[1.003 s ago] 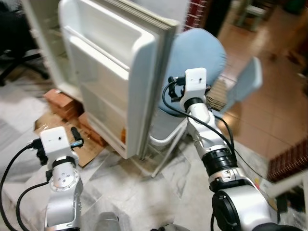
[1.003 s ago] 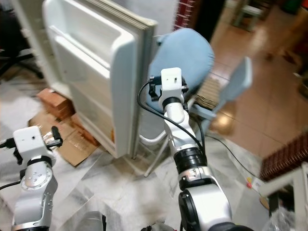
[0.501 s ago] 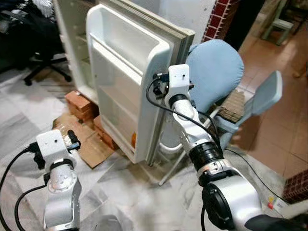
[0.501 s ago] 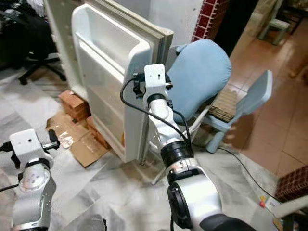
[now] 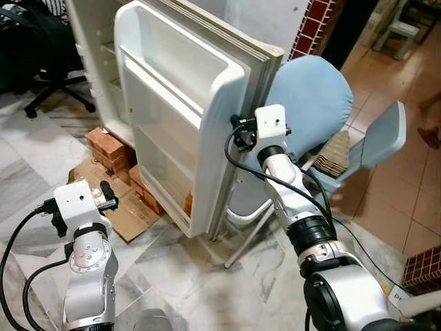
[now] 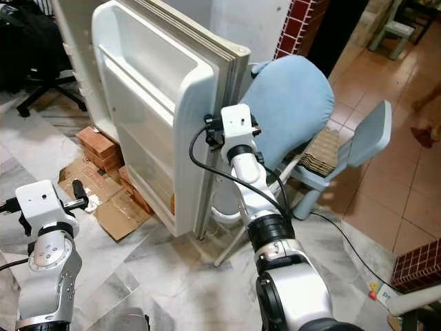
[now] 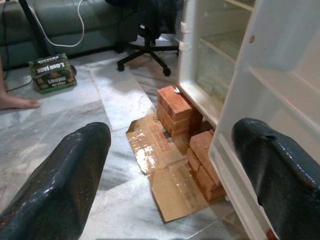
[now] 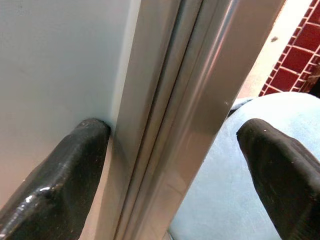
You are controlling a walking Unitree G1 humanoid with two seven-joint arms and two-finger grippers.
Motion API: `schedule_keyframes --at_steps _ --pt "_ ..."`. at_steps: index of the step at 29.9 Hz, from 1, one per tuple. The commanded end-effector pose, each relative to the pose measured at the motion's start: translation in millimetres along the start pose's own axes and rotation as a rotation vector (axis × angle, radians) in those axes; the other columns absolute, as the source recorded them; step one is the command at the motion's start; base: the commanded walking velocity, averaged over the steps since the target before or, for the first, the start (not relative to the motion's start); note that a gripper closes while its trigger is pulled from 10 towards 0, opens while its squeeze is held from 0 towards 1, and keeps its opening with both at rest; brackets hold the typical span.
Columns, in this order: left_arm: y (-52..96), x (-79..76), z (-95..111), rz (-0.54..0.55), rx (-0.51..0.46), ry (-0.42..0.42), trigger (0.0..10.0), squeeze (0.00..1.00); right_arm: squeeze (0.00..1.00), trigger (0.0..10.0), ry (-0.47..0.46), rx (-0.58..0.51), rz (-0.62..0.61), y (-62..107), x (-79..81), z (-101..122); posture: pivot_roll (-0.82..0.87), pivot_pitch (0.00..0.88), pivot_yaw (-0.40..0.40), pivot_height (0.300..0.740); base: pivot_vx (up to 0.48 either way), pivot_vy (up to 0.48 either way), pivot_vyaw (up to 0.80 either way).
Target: Restocking fridge
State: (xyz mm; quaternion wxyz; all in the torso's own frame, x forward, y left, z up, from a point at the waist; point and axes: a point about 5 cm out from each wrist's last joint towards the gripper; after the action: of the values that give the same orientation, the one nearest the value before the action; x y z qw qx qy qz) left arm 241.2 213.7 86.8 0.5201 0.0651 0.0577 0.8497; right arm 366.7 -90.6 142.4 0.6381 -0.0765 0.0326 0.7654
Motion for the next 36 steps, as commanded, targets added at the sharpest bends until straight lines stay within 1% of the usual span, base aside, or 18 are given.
schedule_keyframes --at_steps 1,4,5,6,7,11,15,17,18,20,23,25,28,30,31,33,35,36 --pt "1.0 0.1 -1.1 0.008 0.008 0.011 10.0 0.0 0.0 10.0 0.019 0.086 -0.053 5.3 -22.9 -17.8 0.13 0.0 -0.103 0.74 0.364 0.0 0.0" --pt "1.1 -0.2 -1.0 -0.006 0.008 0.011 10.0 0.0 0.0 10.0 0.04 0.146 -0.048 6.0 -28.9 -26.7 0.13 0.0 -0.1 0.74 0.0 0.0 0.0" --pt "1.4 0.1 -1.4 -0.005 0.01 0.016 10.0 0.0 0.0 10.0 0.063 0.195 -0.041 6.3 -31.3 -32.9 0.13 0.0 -0.099 0.74 0.0 0.0 0.0" --pt "1.4 0.1 -1.4 -0.005 0.01 0.016 10.0 0.0 0.0 10.0 0.063 0.195 -0.041 6.3 -31.3 -32.9 0.13 0.0 -0.099 0.74 0.0 0.0 0.0" --pt "1.6 0.5 -2.3 -0.001 0.018 0.016 10.0 0.0 0.0 10.0 0.072 0.257 -0.047 7.1 -35.2 -41.0 0.13 0.0 -0.1 0.74 0.0 0.0 0.0" --pt "1.0 1.1 -2.4 0.002 0.023 0.019 10.0 0.0 0.0 10.0 0.075 0.341 -0.109 8.6 -45.3 -51.0 0.14 0.0 -0.103 0.74 0.0 0.0 0.0" --pt "0.9 1.1 -3.1 0.004 0.031 0.018 10.0 0.0 0.0 10.0 0.045 0.329 -0.163 0.4 -45.0 -42.0 0.13 0.0 -0.101 0.74 0.0 0.0 0.0" --pt "1.0 -0.8 -4.3 0.0 0.036 0.02 10.0 0.0 0.0 10.0 0.046 0.269 -0.17 -11.9 -35.6 -23.1 0.13 0.0 -0.102 0.74 0.0 0.0 0.0" --pt "1.0 -0.8 -4.3 0.0 0.036 0.02 10.0 0.0 0.0 10.0 0.046 0.269 -0.17 -11.9 -35.6 -23.1 0.13 0.0 -0.102 0.74 0.0 0.0 0.0" --pt "1.3 -5.3 -3.5 -0.016 0.036 0.029 10.0 0.0 0.0 10.0 0.037 0.233 -0.124 -23.0 -22.3 -5.8 0.15 0.0 -0.11 0.74 0.0 0.0 0.0" --pt "1.5 -6.5 -2.5 -0.022 0.033 0.031 10.0 0.0 0.0 10.0 0.0 0.224 -0.075 -26.1 -16.3 -1.1 0.15 0.0 -0.116 0.74 0.0 0.0 0.0" --pt "1.9 -5.0 -4.0 -0.028 0.046 0.038 10.0 0.0 0.0 10.0 -0.033 0.224 0.094 -24.3 -1.0 -4.3 0.15 0.0 -0.122 0.74 0.0 0.0 0.0" --pt "2.5 -3.8 -7.4 -0.031 0.064 0.04 10.0 0.0 0.0 10.0 0.006 0.264 0.27 -14.8 10.6 -19.5 0.15 0.0 -0.123 0.74 0.0 0.0 0.0" --pt "2.9 -5.6 -8.8 -0.039 0.074 0.04 10.0 0.0 0.0 10.0 0.048 0.388 0.375 1.0 5.5 -47.2 0.14 0.0 -0.122 0.74 0.0 0.0 0.0" --pt "2.9 -5.6 -8.8 -0.039 0.074 0.04 10.0 0.0 0.0 10.0 0.048 0.388 0.375 1.0 5.5 -47.2 0.14 0.0 -0.122 0.74 0.0 0.0 0.0" --pt "2.7 -8.0 -9.0 -0.051 0.077 0.038 10.0 0.0 0.0 10.0 0.026 0.455 0.394 12.2 -6.0 -63.5 0.13 0.0 -0.119 0.74 0.0 0.0 0.0" --pt "2.5 -8.7 -9.3 -0.054 0.08 0.038 10.0 0.0 0.0 10.0 0.051 0.492 0.405 19.1 -13.3 -72.7 0.13 0.0 -0.118 0.74 0.0 0.0 0.0" --pt "1.8 -9.8 -9.6 -0.057 0.082 0.039 10.0 0.0 0.0 10.0 0.073 0.538 0.394 26.2 -23.7 -82.2 0.13 0.0 -0.116 0.74 0.0 0.0 0.0"
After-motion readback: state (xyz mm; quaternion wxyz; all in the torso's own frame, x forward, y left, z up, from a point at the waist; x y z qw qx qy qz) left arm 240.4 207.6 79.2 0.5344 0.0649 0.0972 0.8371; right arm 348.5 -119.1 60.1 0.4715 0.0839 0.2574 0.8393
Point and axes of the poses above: a point about 5 cm out from each wrist's last joint towards the gripper, its own y axis pointing back from the gripper into the wrist, its own z axis along the axis of the wrist's last joint, x = y × z
